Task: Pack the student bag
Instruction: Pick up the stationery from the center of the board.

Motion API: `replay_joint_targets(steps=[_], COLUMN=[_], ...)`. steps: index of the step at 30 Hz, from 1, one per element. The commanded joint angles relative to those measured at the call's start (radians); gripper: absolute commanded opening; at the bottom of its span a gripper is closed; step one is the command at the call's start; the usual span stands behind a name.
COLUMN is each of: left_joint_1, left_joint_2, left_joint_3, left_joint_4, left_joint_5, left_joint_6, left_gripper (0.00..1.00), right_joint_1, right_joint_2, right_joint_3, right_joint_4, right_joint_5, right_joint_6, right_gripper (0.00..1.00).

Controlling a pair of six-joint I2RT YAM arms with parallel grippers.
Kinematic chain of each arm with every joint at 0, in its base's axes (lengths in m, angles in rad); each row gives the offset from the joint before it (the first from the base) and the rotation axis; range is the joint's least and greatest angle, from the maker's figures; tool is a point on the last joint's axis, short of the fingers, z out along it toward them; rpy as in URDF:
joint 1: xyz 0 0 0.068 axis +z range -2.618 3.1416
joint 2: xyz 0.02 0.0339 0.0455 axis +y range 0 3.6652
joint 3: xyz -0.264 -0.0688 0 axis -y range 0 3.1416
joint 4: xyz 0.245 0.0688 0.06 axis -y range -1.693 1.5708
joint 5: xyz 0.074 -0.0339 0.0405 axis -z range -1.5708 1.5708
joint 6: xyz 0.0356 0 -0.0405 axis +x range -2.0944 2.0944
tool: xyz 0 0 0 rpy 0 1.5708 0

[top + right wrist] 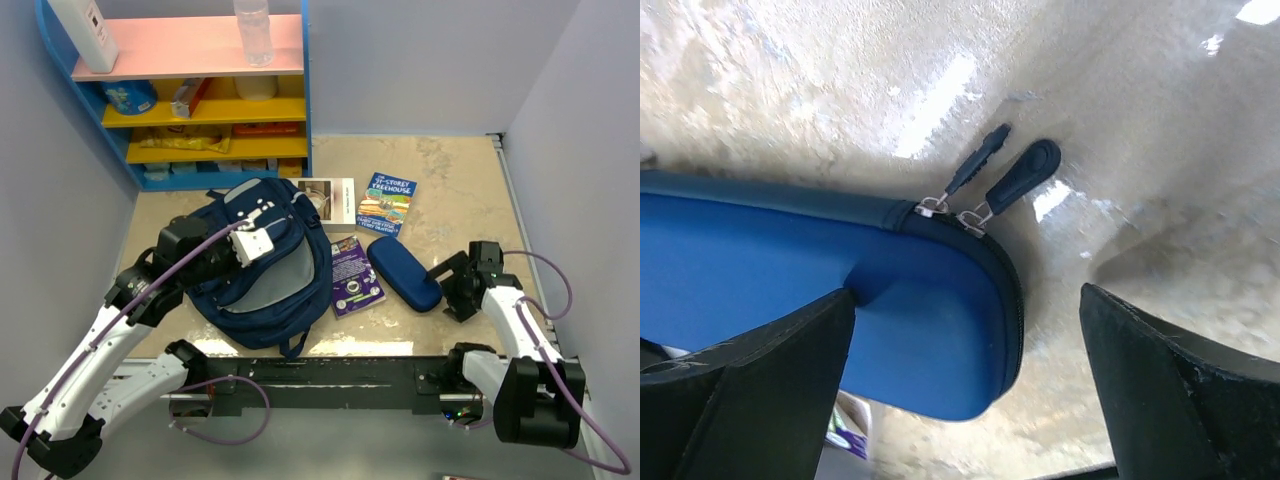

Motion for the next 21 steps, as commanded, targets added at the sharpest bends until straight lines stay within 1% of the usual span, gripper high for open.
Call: replay_joint_targets(steps=[1, 2, 3, 5, 6, 10, 11, 13, 14, 15, 18, 21], left_joint_1=[-0.004, -0.004, -0.004, -0.004, -0.004, -0.002, -0.001, 0.003, 0.003, 0.004, 0.006, 0.004], left_joint_2=[-0.008, -0.003, -0.002, 0.006, 0.008, 0.012, 0.015, 0.017, 0.018, 0.018, 0.023, 0.023], left_joint_3=[0.082, 0.082, 0.083, 0.086, 0.086, 0.085, 0.085, 0.086, 0.086, 0.089, 0.091, 0.089], left_joint_4=[0.134, 0.134, 0.134, 0.133, 0.134, 0.144, 0.146, 0.147, 0.146, 0.144, 0.138, 0.138], left_joint_5=[0.059, 0.060, 0.062, 0.068, 0.071, 0.083, 0.088, 0.089, 0.089, 0.092, 0.094, 0.096], left_joint_6=[0.003, 0.003, 0.003, 0.003, 0.003, -0.003, -0.004, -0.006, -0.007, -0.007, -0.006, -0.003], left_gripper=[0.00, 0.00, 0.00, 0.00, 0.00, 0.00, 0.00, 0.00, 0.00, 0.00, 0.00, 0.00], right_joint_1=[0.002, 0.002, 0.010, 0.024, 0.039, 0.076, 0.082, 0.094, 0.122, 0.152, 0.189, 0.223], right_joint_2=[-0.014, -0.033, -0.042, -0.056, -0.062, -0.044, -0.037, -0.019, -0.017, -0.020, -0.046, -0.053], right_joint_3=[-0.125, -0.172, -0.192, -0.227, -0.235, -0.251, -0.270, -0.306, -0.310, -0.309, -0.272, -0.188], right_joint_4=[0.186, 0.222, 0.292, 0.334, 0.379, 0.463, 0.530, 0.611, 0.665, 0.683, 0.733, 0.744], right_joint_5=[-0.037, -0.052, -0.072, -0.094, -0.104, -0.137, -0.165, -0.199, -0.209, -0.204, -0.195, -0.177], right_joint_6=[0.097, 0.130, 0.144, 0.178, 0.186, 0.212, 0.235, 0.268, 0.299, 0.307, 0.309, 0.264], right_gripper=[0.99, 0.99, 0.99, 0.99, 0.99, 0.99, 0.99, 0.99, 0.99, 0.99, 0.99, 0.98])
